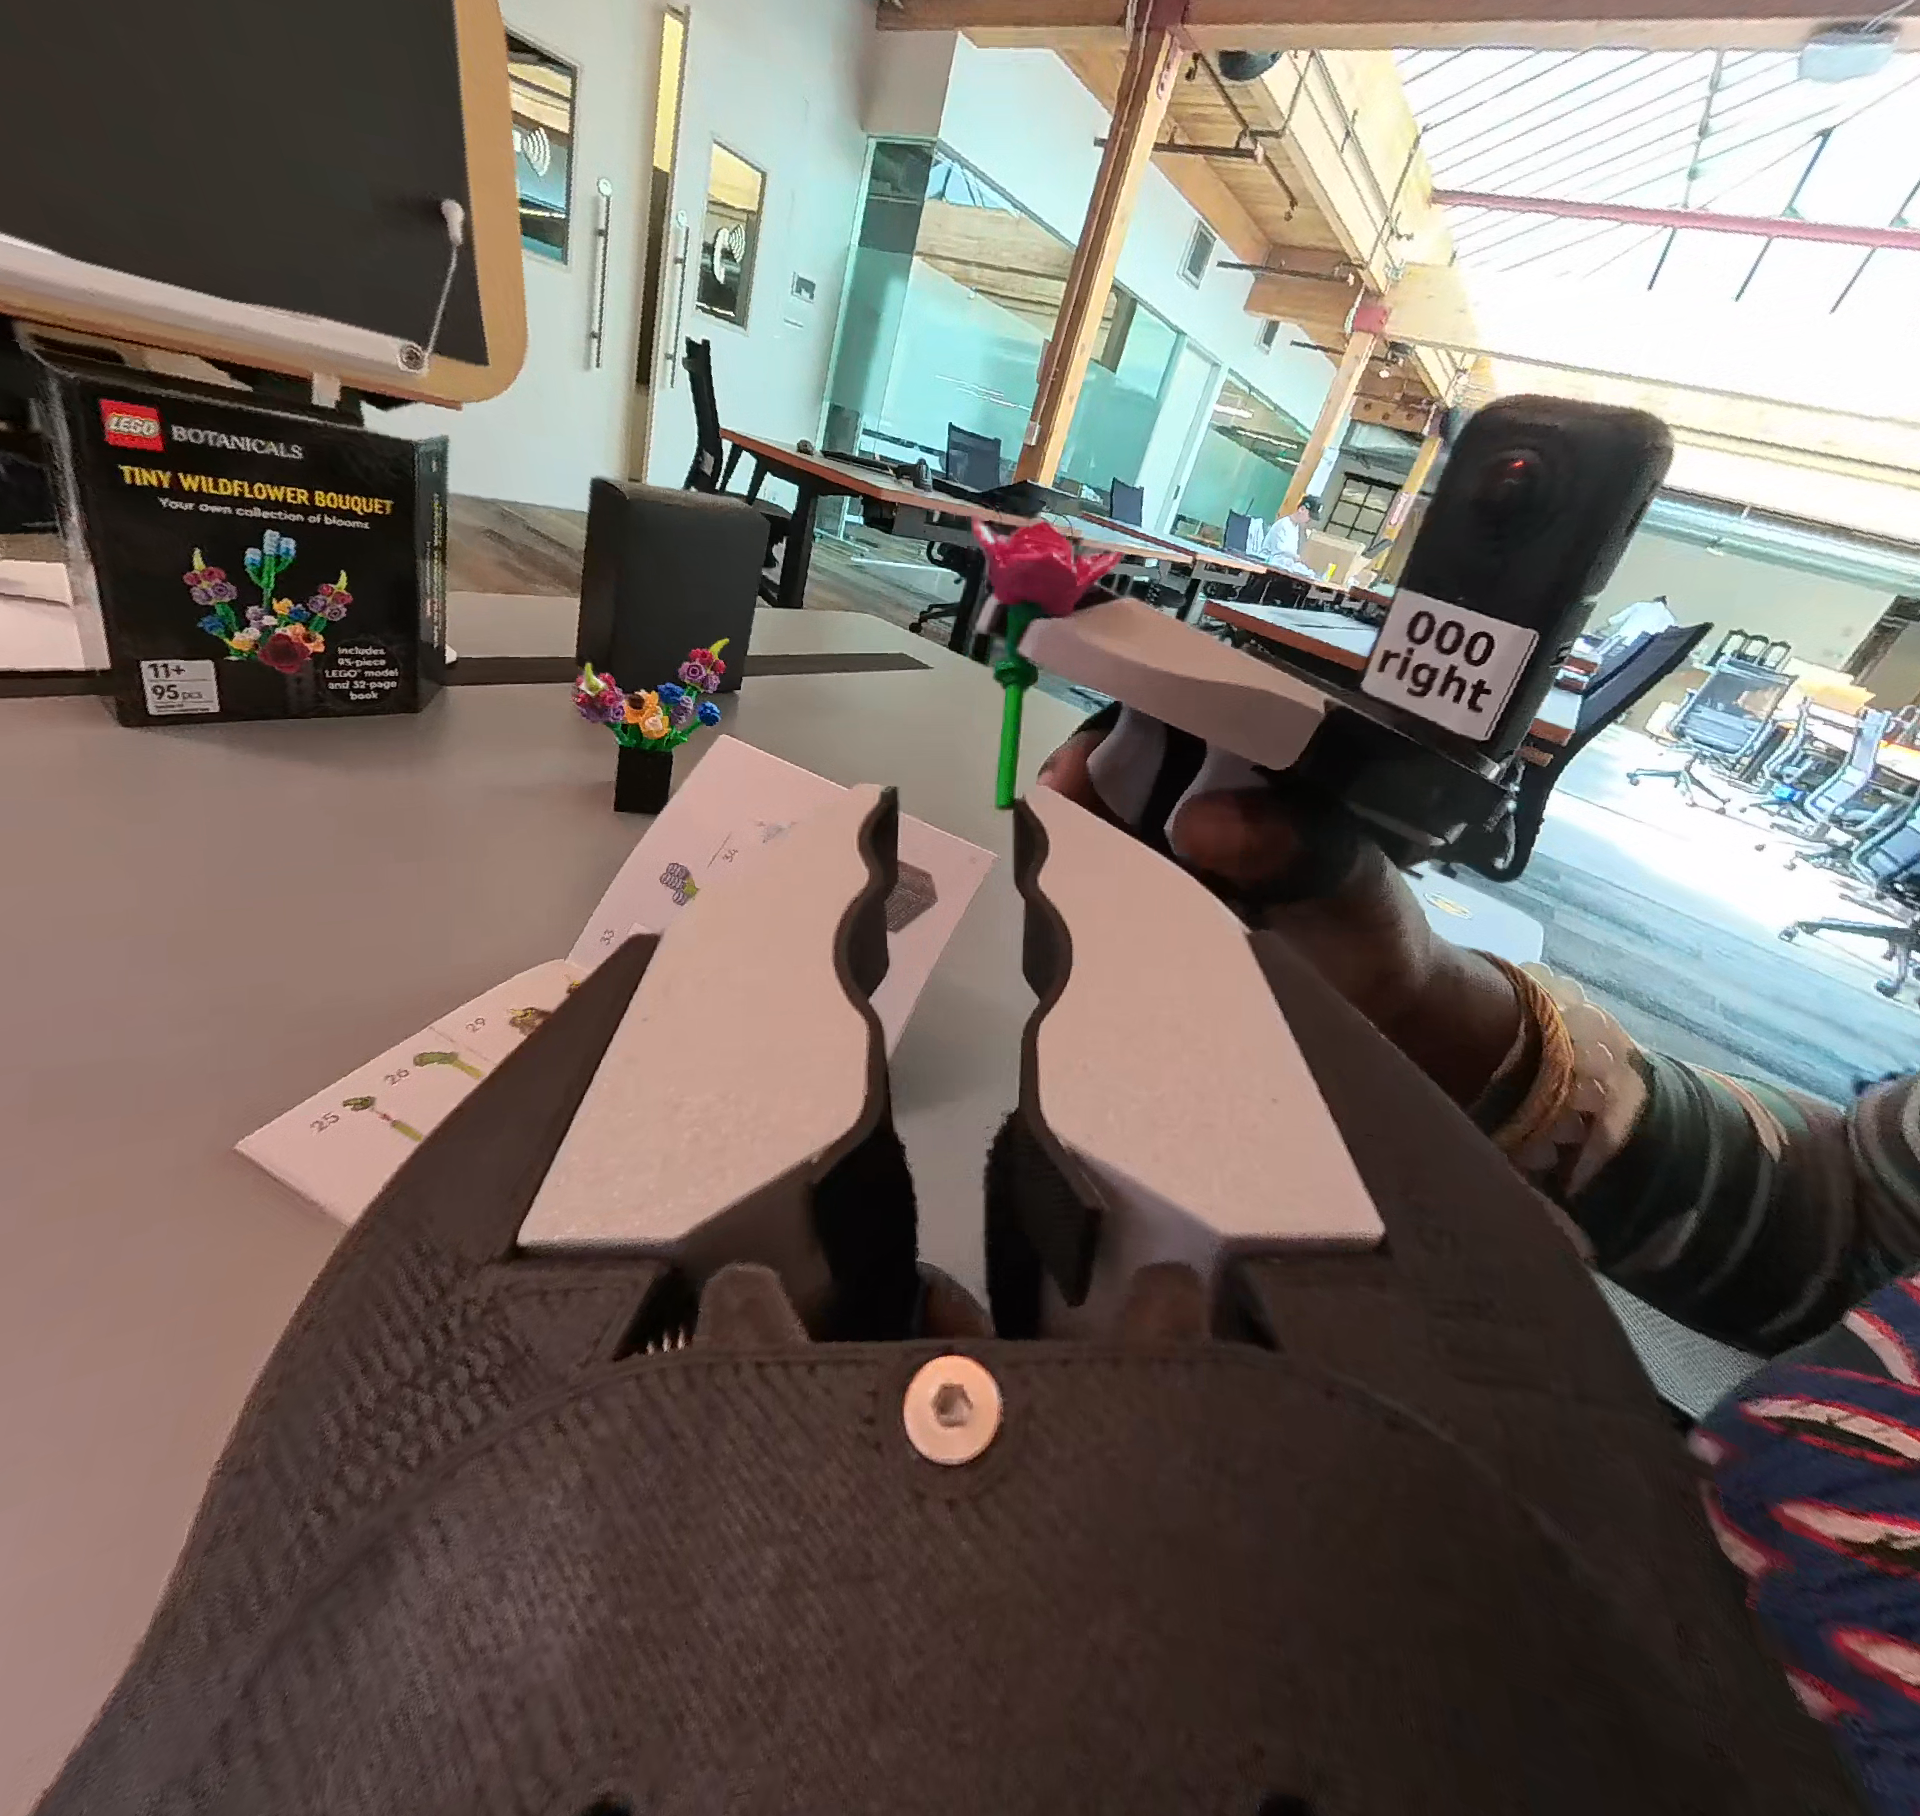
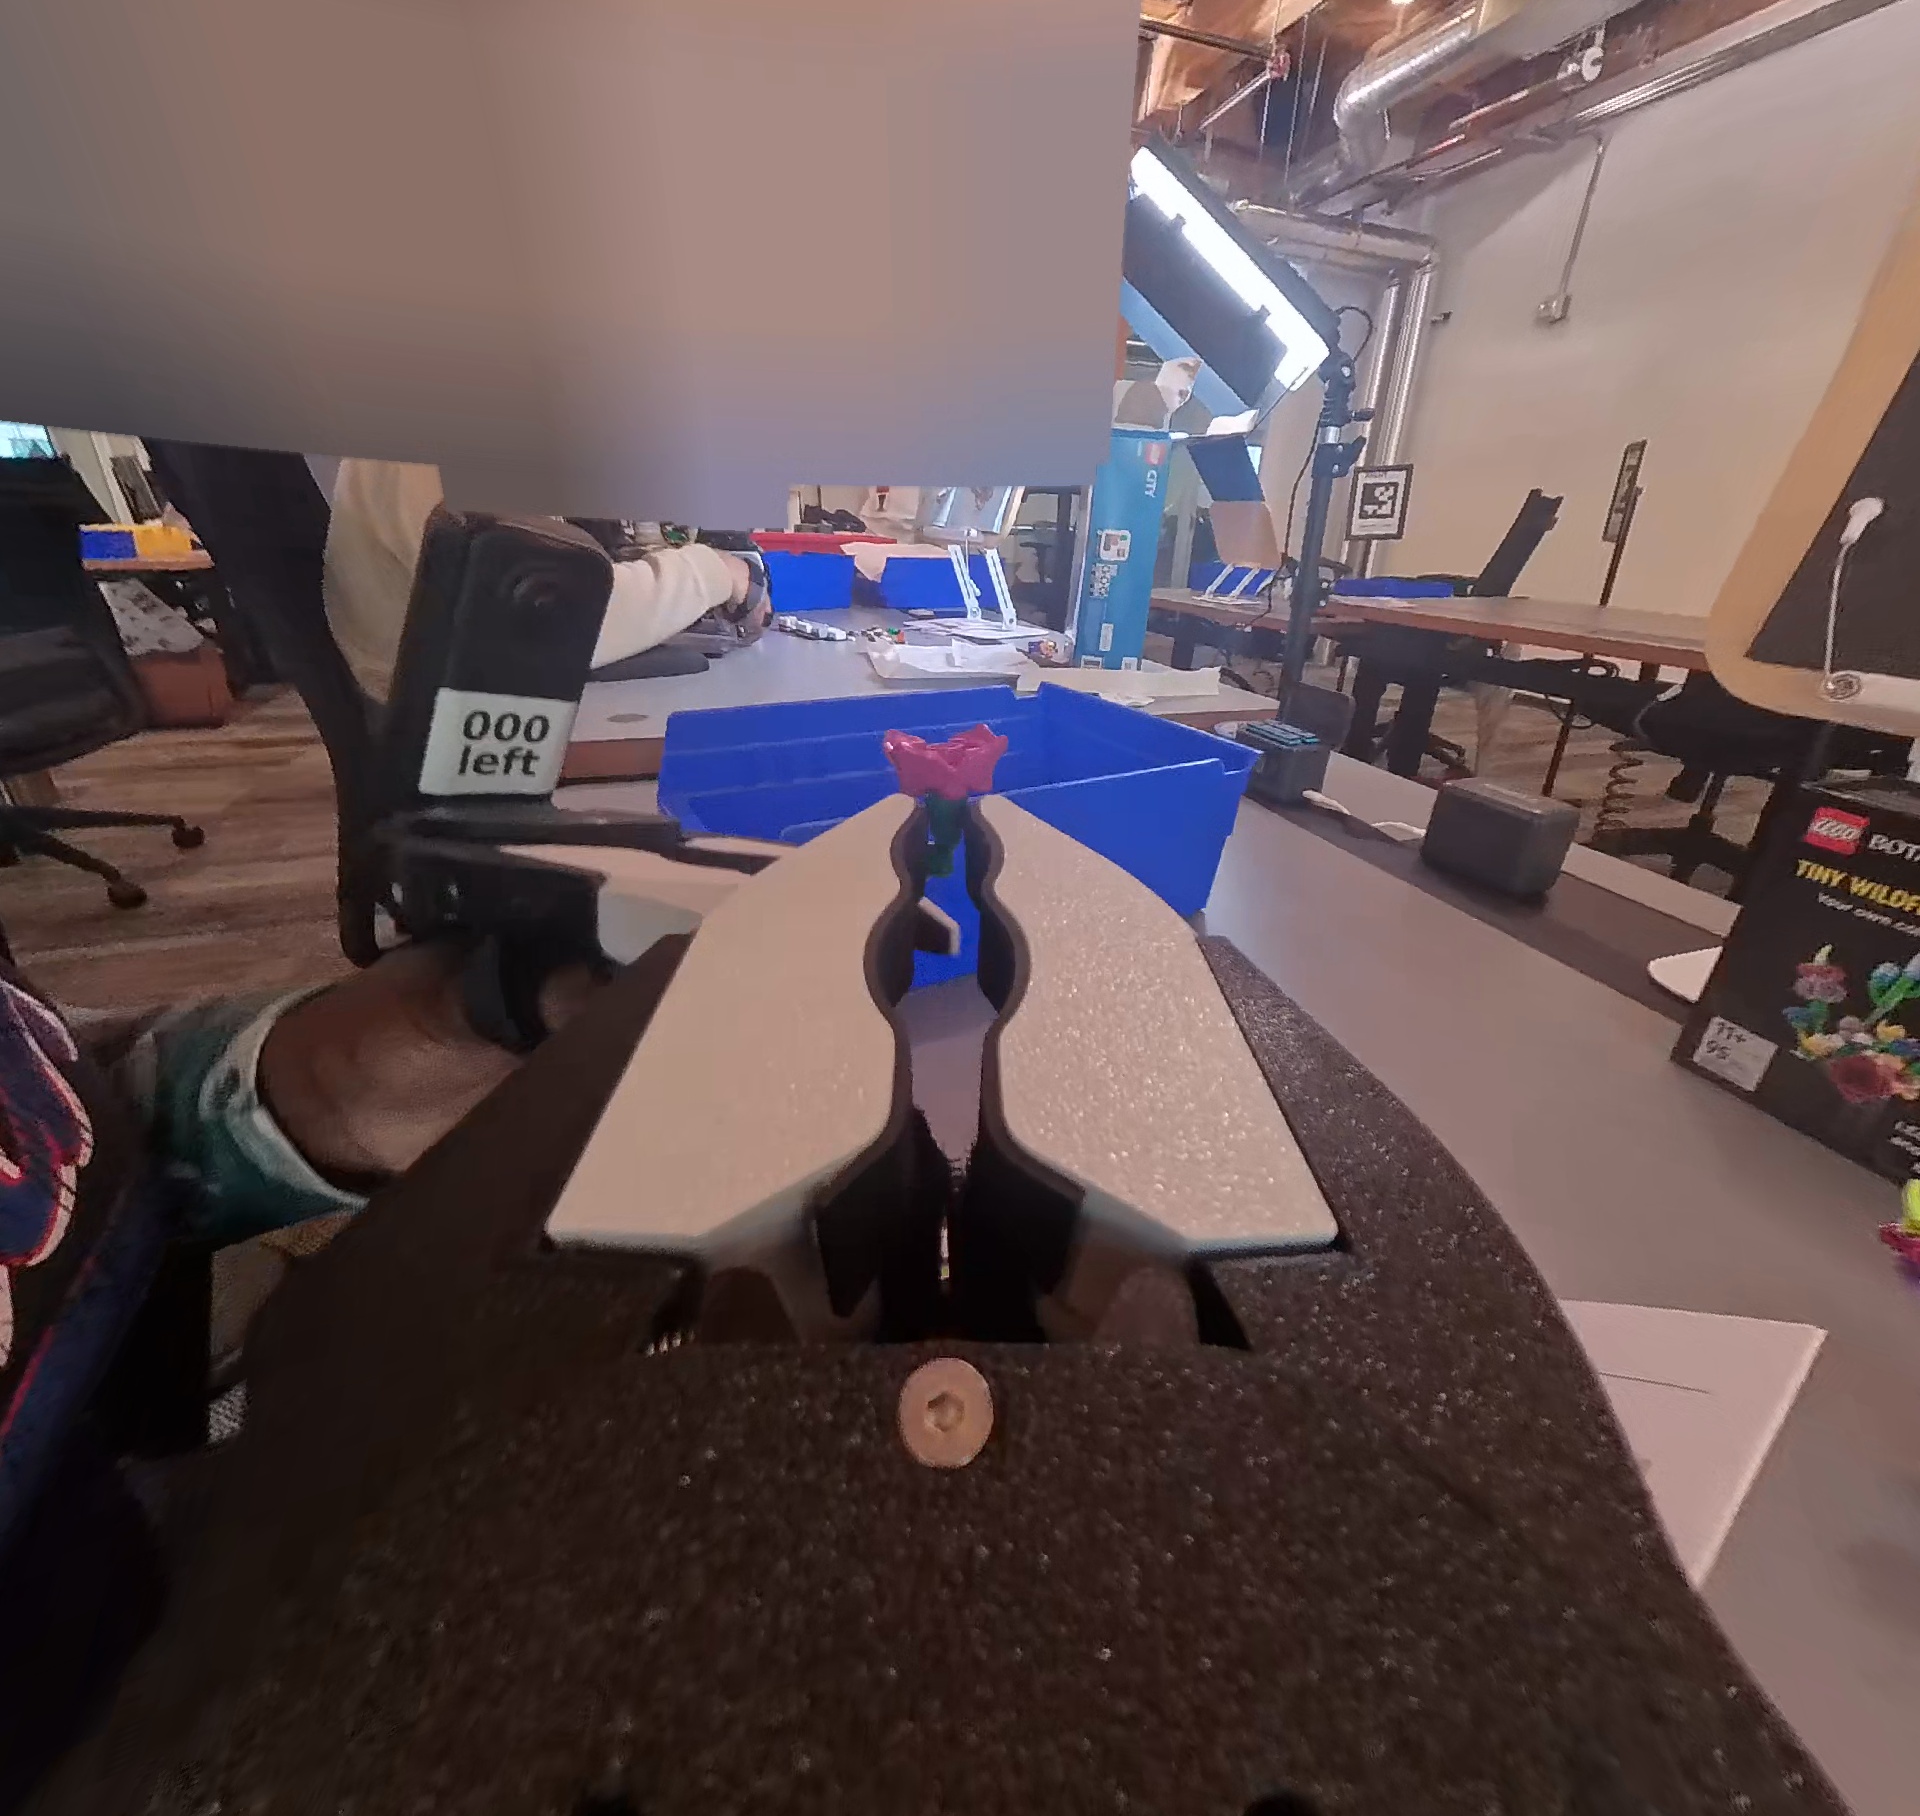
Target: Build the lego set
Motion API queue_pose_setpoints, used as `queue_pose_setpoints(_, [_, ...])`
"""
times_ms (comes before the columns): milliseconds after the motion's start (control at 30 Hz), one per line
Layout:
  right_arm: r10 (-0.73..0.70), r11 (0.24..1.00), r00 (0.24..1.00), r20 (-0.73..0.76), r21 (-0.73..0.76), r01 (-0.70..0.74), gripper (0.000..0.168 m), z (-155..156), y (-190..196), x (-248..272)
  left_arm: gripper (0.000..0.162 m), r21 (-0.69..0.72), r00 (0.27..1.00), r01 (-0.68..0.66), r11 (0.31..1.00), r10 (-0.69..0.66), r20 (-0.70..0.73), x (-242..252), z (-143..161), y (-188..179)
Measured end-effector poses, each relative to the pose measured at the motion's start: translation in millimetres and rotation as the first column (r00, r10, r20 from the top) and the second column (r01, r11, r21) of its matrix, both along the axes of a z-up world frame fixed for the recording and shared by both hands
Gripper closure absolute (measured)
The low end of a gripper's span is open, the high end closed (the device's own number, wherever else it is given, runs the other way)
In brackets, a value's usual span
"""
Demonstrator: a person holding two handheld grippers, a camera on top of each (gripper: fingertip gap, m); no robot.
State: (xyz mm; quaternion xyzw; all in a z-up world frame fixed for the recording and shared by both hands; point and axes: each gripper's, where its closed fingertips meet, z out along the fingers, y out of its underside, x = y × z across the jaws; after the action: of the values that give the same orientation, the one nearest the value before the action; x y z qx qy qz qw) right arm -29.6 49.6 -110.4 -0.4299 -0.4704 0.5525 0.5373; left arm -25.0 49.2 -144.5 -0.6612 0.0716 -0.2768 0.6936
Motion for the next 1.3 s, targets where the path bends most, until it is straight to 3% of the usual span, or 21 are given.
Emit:
queue_pose_setpoints(167, [0.010,0.999,1.000,-0.012,-0.048,-0.010,0.162,-1,7,7,0.140,0.007,0.999,0.012,1.000,-0.011,-0.045,-27,13,-21])
queue_pose_setpoints(267, [0.035,0.993,0.999,-0.018,-0.110,-0.036,0.162,-6,9,8,0.137,-0.021,0.983,-0.023,1.000,0.019,-0.185,-56,17,-30])
queue_pose_setpoints(300, [0.036,0.994,0.999,-0.013,-0.107,-0.037,0.162,-6,10,9,0.137,-0.043,0.957,-0.058,0.997,0.044,-0.287,-73,17,-31])
queue_pose_setpoints(367, [0.032,0.997,0.999,0.010,-0.067,-0.031,0.162,-7,11,12,0.137,-0.128,0.837,-0.190,0.973,0.093,-0.539,-125,14,-32])
queue_pose_setpoints(467, [0.049,0.999,0.998,0.047,-0.012,-0.048,0.162,-12,10,18,0.137,-0.404,0.650,-0.372,0.836,-0.076,-0.756,-217,-8,-38])
queue_pose_setpoints(533, [0.061,0.998,0.997,0.045,-0.016,-0.061,0.162,-16,11,20,0.137,-0.648,0.645,-0.373,0.664,-0.316,-0.696,-258,-35,-45])
queue_pose_setpoints(600, [0.082,0.996,0.996,0.032,-0.038,-0.081,0.162,-18,10,22,0.139,-0.781,0.650,-0.362,0.509,-0.463,-0.603,-290,-59,-41])
queue_pose_setpoints(667, [0.094,0.995,0.995,0.028,-0.048,-0.092,0.162,-17,10,23,0.140,-0.822,0.634,-0.390,0.416,-0.526,-0.567,-317,-78,-30])
queue_pose_setpoints(800, [0.067,0.998,0.997,0.044,-0.012,-0.067,0.162,-19,15,27,0.142,-0.850,0.622,-0.428,0.308,-0.582,-0.524,-347,-111,-14])
queue_pose_setpoints(933, [0.075,0.997,0.997,0.036,-0.022,-0.074,0.162,-18,16,28,0.145,-0.872,0.622,-0.428,0.239,-0.621,-0.476,-352,-131,-17])
queue_pose_setpoints(1067, [0.078,0.997,0.996,0.037,-0.020,-0.077,0.162,-18,15,28,0.146,-0.854,0.601,-0.453,0.257,-0.620,-0.505,-353,-133,-11])
queue_pose_setpoints(1300, [0.067,0.998,0.997,0.034,-0.021,-0.066,0.162,-17,17,29,0.153,-0.852,0.592,-0.482,0.205,-0.641,-0.489,-358,-139,-12])
